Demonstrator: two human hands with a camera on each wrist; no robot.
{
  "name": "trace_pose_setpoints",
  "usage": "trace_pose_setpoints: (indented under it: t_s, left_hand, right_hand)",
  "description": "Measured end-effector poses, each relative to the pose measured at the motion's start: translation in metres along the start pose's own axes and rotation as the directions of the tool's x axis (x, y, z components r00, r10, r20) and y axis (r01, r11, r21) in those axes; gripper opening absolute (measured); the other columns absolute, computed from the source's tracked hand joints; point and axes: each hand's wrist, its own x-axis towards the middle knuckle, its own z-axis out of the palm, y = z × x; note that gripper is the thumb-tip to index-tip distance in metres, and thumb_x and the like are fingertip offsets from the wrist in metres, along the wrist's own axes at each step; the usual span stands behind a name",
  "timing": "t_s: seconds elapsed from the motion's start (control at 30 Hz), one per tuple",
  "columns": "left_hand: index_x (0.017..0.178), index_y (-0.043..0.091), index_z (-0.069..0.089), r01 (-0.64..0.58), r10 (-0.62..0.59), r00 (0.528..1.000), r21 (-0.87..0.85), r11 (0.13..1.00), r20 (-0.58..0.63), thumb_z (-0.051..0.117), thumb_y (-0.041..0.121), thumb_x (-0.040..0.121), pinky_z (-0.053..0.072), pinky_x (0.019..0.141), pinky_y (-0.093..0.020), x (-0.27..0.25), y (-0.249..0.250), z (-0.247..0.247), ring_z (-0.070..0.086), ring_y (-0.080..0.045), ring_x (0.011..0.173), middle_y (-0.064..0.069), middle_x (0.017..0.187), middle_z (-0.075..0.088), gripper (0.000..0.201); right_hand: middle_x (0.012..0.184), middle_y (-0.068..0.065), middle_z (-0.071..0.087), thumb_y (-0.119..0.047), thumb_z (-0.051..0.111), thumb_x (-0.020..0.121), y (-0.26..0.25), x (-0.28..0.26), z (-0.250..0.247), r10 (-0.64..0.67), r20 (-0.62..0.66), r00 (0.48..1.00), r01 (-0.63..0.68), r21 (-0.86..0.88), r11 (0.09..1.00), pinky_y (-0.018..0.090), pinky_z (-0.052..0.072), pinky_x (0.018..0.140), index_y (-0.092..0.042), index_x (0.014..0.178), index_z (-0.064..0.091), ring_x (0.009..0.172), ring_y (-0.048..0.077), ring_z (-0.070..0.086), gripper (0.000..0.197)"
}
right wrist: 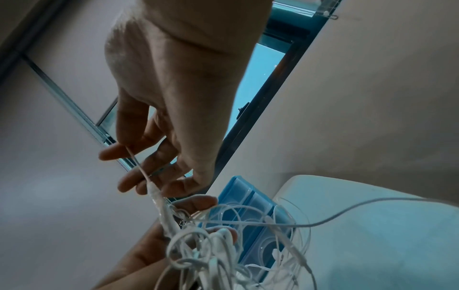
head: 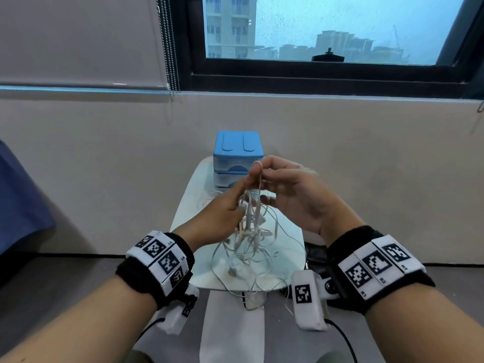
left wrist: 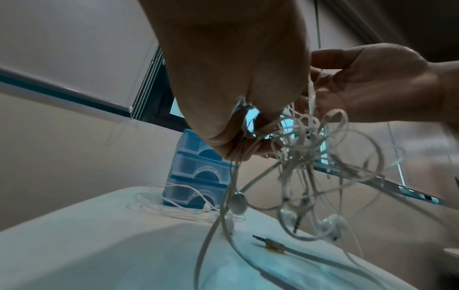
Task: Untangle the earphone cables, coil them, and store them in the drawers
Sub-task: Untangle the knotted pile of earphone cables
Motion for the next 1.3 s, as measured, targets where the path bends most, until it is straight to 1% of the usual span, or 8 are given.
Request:
trace_pose_setpoints:
  t_s: [0.17, 0.27, 0.4, 0.57, 0.87, 1.03, 1.17, 1.3]
  left_hand:
    - [0.123, 0.041, 0.064, 0.092, -0.092, 0.996, -0.113, 0.989, 0.004, 0.042, 0.000, 0.100, 0.052, 0.078, -0.030, 0.002, -0.005, -0.006, 0.066, -0.010, 0.092, 0.014, 0.112, 0.070, 0.052]
    - [0.109, 0.030, 0.068, 0.148, -0.136, 0.989, -0.262, 0.954, 0.063, 0.045, 0.005, 0.095, 0.045, 0.070, -0.032, 0.003, -0.002, -0.009, 0.057, -0.014, 0.076, 0.013, 0.087, 0.067, 0.037]
    - [0.119, 0.009, 0.057, 0.171, -0.136, 0.984, -0.404, 0.899, 0.113, 0.049, 0.035, 0.098, 0.039, 0.063, -0.032, 0.003, 0.003, -0.008, 0.048, -0.025, 0.080, -0.004, 0.095, 0.062, 0.034]
    - [0.102, 0.028, 0.066, 0.112, -0.110, 0.994, -0.250, 0.962, 0.020, 0.047, 0.034, 0.109, 0.042, 0.057, -0.011, 0.006, 0.001, -0.002, 0.058, 0.002, 0.064, 0.017, 0.079, 0.067, 0.021]
    - [0.099, 0.004, 0.061, 0.212, -0.225, 0.972, -0.160, 0.964, -0.066, 0.057, 0.028, 0.103, 0.042, 0.062, -0.033, 0.007, -0.014, -0.010, 0.060, -0.014, 0.062, -0.012, 0.090, 0.068, 0.025]
    - [0.092, 0.008, 0.067, 0.248, -0.276, 0.952, -0.196, 0.949, -0.129, 0.060, 0.021, 0.102, 0.041, 0.054, -0.028, 0.009, -0.019, -0.013, 0.056, -0.014, 0.057, -0.002, 0.082, 0.069, 0.017]
    - [0.094, 0.013, 0.069, 0.175, -0.222, 0.942, -0.197, 0.965, -0.251, 0.061, 0.016, 0.101, 0.042, 0.052, -0.023, 0.016, -0.008, -0.021, 0.054, -0.009, 0.053, -0.002, 0.081, 0.075, 0.011]
    - [0.087, 0.014, 0.069, 0.097, -0.131, 0.916, -0.107, 0.989, -0.379, 0.065, 0.022, 0.097, 0.044, 0.055, -0.029, 0.028, 0.010, -0.037, 0.052, -0.008, 0.051, -0.003, 0.075, 0.069, 0.013]
  right_hand:
    - [0.133, 0.022, 0.066, -0.004, 0.045, 0.094, -0.006, 0.000, -0.003, -0.061, -0.014, 0.998, 0.062, 0.104, 0.993, 0.043, 0.045, 0.095, -0.009, 0.086, 0.064, 0.118, 0.027, 0.061, 0.021]
    - [0.132, 0.018, 0.067, -0.006, 0.048, 0.092, -0.004, -0.001, -0.004, -0.065, -0.060, 0.996, 0.072, 0.120, 0.990, 0.039, 0.047, 0.093, -0.012, 0.079, 0.067, 0.116, 0.024, 0.061, 0.024]
    - [0.133, 0.021, 0.066, -0.008, 0.053, 0.086, -0.001, 0.001, -0.002, -0.054, -0.099, 0.994, 0.063, 0.090, 0.994, 0.039, 0.048, 0.095, -0.010, 0.080, 0.066, 0.118, 0.026, 0.061, 0.014]
    - [0.108, 0.018, 0.069, -0.015, 0.047, 0.075, -0.004, -0.001, 0.000, -0.190, -0.043, 0.981, 0.195, 0.252, 0.948, 0.043, 0.036, 0.094, -0.011, 0.064, 0.054, 0.115, 0.029, 0.057, 0.014]
    - [0.068, 0.012, 0.048, -0.014, 0.043, 0.072, -0.018, -0.008, -0.004, -0.314, -0.259, 0.913, 0.403, 0.459, 0.792, 0.040, 0.050, 0.090, -0.010, 0.057, 0.041, 0.082, 0.029, 0.061, 0.016]
    - [0.056, 0.003, 0.027, -0.015, 0.053, 0.093, -0.028, 0.005, 0.010, -0.275, -0.401, 0.874, 0.208, -0.204, 0.957, 0.022, 0.030, 0.042, -0.015, 0.059, 0.040, 0.041, 0.013, 0.024, 0.037]
    - [0.054, -0.009, 0.044, -0.033, 0.074, 0.090, -0.021, 0.019, 0.015, -0.298, -0.259, 0.919, -0.067, -0.845, 0.530, 0.024, 0.035, 0.045, -0.015, 0.082, 0.063, 0.043, 0.008, 0.037, 0.023]
    - [0.062, -0.007, 0.052, -0.036, 0.074, 0.089, -0.014, 0.032, 0.018, -0.216, -0.135, 0.967, -0.124, -0.990, 0.064, 0.029, 0.041, 0.060, -0.017, 0.071, 0.066, 0.066, 0.017, 0.056, 0.027]
